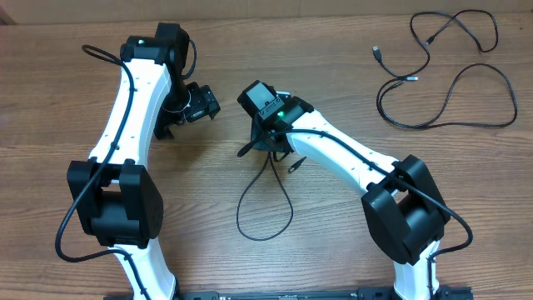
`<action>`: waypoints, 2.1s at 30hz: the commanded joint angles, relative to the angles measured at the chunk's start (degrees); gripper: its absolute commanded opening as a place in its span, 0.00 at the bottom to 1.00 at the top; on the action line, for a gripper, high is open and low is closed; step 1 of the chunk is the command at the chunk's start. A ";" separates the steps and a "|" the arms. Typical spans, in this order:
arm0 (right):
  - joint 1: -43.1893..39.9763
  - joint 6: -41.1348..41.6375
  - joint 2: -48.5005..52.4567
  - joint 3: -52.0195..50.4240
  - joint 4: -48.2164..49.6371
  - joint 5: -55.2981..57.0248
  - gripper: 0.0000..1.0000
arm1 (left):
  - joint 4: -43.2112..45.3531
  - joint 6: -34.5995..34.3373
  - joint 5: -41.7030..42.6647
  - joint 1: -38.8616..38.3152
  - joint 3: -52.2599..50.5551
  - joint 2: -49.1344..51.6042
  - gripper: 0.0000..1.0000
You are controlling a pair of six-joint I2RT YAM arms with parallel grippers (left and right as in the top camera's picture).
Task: Untangle cables
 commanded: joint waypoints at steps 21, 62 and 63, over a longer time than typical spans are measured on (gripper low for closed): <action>1.44 -3.76 -1.57 -14.84 17.40 1.49 0.37 | 0.09 1.07 -0.94 0.11 1.20 -1.62 0.99; 2.60 -6.27 2.49 -14.75 16.59 0.59 0.04 | 0.09 1.07 -0.94 0.11 1.20 -1.62 1.00; 2.58 -6.27 2.47 -14.75 16.57 0.57 0.04 | 0.09 1.07 -0.94 0.11 1.20 -1.62 0.99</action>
